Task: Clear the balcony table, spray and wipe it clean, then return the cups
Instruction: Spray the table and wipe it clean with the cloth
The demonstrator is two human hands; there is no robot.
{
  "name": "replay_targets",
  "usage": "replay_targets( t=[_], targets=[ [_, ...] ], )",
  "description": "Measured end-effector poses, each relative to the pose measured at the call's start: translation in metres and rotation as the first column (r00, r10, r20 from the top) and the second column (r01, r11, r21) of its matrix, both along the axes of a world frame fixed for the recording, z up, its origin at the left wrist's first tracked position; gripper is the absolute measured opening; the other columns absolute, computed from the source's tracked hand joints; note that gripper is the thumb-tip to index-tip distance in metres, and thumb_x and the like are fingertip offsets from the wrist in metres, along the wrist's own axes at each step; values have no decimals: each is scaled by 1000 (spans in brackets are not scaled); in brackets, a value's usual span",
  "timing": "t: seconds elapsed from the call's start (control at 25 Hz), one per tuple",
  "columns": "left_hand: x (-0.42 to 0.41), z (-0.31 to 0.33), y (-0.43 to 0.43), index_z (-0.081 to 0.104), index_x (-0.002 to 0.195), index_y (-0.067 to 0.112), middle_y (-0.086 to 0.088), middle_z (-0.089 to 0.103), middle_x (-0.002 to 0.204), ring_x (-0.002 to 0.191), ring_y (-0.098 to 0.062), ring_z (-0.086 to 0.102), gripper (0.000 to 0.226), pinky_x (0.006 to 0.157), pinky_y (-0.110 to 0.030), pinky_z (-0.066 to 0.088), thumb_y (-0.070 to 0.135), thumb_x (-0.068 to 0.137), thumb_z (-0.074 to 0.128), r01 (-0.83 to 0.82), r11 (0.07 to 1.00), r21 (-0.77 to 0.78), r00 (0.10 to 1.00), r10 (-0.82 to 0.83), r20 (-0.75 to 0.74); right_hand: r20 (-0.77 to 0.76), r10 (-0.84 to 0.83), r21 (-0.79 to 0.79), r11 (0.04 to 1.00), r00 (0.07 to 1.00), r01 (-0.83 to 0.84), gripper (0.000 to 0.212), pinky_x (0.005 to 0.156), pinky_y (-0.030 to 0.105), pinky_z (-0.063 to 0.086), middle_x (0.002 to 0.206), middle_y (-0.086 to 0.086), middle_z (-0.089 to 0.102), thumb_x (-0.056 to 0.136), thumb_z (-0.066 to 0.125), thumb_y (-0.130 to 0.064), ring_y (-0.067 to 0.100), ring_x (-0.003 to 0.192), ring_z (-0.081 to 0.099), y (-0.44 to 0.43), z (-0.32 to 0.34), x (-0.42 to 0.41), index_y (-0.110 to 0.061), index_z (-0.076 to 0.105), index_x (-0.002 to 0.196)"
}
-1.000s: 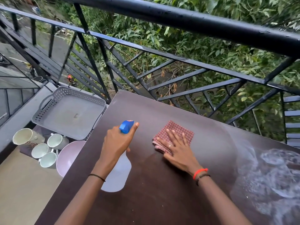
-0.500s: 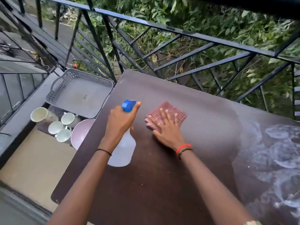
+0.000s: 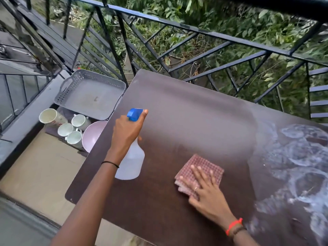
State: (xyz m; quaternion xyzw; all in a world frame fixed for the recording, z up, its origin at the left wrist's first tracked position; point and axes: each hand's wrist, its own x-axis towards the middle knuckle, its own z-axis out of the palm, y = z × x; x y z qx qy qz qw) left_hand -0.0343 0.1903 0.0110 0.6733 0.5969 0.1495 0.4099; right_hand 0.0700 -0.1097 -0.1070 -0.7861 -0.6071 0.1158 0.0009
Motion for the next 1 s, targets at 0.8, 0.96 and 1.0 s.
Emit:
replay_targets(
  t=[0.8,0.96,1.0],
  targets=[
    [-79,1,-77,69,80,0,-9,72,61,58,-22,69,70,79,-37,56,68,83,56,111,993,-37,994,-111,-11,-26,-106,-48,993,994,105,81,111,50,14,155,3,28,68,54,-46,20,144,18,-80,3,-97,-50,25,143],
    [-87,1,-106,67,78,2,-10,72,61,56,-20,69,67,78,-37,56,67,85,55,178,983,-44,984,-178,7,-43,-276,-43,961,960,274,71,114,48,-7,159,1,8,78,42,-46,24,147,6,-33,0,-88,-57,11,142],
    [-88,0,-113,67,78,1,-10,71,60,55,-19,69,67,75,-34,56,67,85,54,196,979,-48,980,-197,4,-43,-279,-44,960,959,277,70,114,48,-8,159,1,8,79,40,-45,25,147,5,-22,-1,-93,-58,9,141]
  ],
)
